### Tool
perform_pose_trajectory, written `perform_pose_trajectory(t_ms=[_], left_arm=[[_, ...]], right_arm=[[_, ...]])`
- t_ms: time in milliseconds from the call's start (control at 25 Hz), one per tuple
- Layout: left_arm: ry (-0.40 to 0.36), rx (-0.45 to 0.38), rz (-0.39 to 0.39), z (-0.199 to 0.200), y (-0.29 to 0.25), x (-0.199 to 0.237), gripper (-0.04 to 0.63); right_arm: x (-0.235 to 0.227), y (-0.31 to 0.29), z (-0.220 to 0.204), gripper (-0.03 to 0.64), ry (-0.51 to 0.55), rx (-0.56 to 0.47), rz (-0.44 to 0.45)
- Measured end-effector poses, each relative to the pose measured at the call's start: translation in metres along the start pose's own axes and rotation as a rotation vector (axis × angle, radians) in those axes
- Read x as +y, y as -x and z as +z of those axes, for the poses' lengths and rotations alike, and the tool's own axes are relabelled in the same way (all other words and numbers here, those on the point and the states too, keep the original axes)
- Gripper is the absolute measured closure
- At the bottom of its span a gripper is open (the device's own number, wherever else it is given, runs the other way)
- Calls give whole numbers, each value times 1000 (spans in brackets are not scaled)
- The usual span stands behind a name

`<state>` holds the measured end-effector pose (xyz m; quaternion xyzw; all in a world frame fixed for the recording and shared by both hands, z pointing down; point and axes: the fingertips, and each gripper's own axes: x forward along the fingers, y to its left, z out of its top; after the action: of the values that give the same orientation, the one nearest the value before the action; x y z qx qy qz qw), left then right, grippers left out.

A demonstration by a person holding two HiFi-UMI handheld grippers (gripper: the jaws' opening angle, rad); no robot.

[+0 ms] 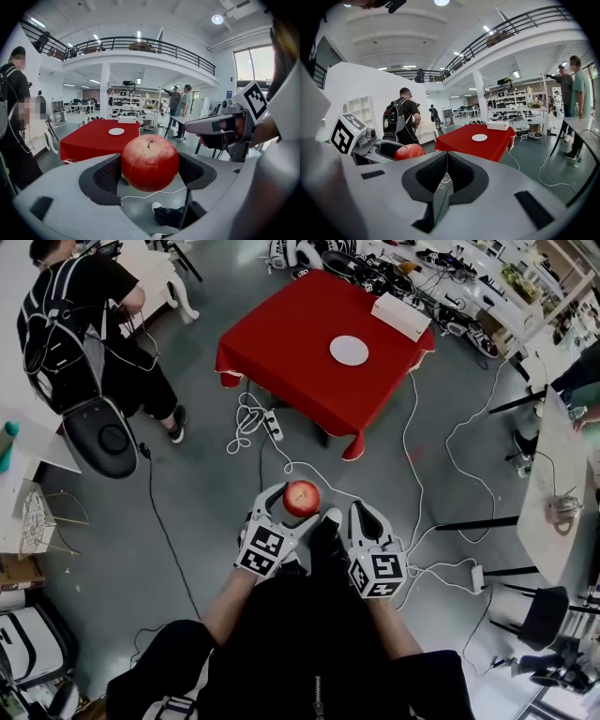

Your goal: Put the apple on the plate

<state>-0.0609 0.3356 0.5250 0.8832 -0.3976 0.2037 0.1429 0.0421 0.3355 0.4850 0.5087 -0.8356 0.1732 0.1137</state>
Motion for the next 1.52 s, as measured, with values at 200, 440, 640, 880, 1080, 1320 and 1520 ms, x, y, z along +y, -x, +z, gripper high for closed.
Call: perform_pose_trajectory(t_ms=[200,440,640,880,1080,1320,1520], left_arm=[[11,8,-13,15,-36,16,212],[19,16,4,43,-88,44,212],[33,22,34,66,-124,65,212],[53,34,55,81,-160,78,212],[58,43,66,91,-181,87,212],[54,57,70,99,-203,87,212],[45,57,74,106,-214,88,212]], right_arm=[[-24,-27,14,604,1,14,1],[-64,-72,34,604,3,37,31],[-94,-104,52,604,8,45,64],[-124,-133,64,604,12,53,97],[-140,-149,70,604,12,62,113],[-158,-153,75,604,14,58,125],[-171,-159,77,604,4,57,123]])
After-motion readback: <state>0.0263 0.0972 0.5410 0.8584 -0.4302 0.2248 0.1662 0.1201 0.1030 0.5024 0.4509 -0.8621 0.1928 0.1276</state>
